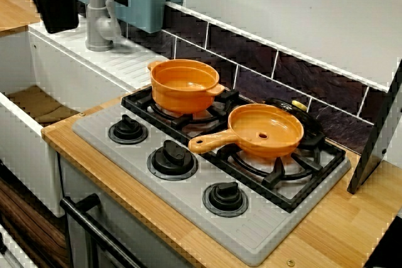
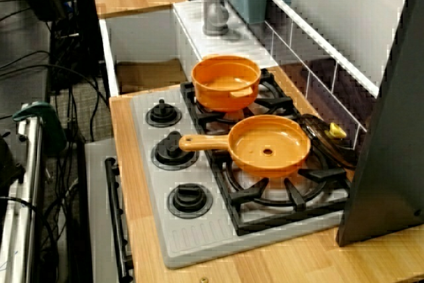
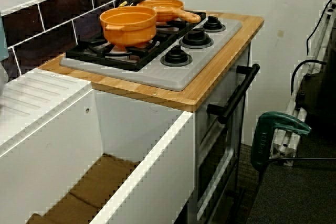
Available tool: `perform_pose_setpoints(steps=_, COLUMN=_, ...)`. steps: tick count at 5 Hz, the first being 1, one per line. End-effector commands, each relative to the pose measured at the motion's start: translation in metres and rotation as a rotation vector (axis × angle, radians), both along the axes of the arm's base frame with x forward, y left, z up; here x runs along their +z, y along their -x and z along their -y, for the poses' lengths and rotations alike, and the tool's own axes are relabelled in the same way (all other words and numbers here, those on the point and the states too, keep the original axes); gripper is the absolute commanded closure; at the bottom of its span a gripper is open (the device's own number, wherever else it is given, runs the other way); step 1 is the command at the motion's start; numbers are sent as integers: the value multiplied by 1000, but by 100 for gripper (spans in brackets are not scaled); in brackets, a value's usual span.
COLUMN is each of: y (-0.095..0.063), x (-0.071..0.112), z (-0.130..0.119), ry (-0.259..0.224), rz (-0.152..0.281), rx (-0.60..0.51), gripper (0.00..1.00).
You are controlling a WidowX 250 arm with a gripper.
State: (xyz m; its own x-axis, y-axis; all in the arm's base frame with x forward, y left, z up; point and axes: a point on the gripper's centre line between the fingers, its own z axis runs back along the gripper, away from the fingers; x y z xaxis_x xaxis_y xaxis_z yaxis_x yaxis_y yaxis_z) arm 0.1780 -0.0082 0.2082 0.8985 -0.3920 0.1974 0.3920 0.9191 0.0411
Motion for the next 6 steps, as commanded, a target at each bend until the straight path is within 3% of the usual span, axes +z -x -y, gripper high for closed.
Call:
perform_pose_setpoints(steps=1, y=-41, x=-5, z=3, ry=-22, rz=86, rx=-387, gripper=0)
perform_pose_setpoints(steps=3, y=-77, x=-16, z=1, ry=-67, rz=185, rx=-562, gripper=0)
perform_pose_setpoints(steps=4, y=-95, x=-23, z=-2, ry=-75, rz=185, rx=-618, gripper=0)
perform_pose_setpoints(steps=6, y=-109, x=-36, z=1, ry=-167, rz=204, rx=-668, gripper=0)
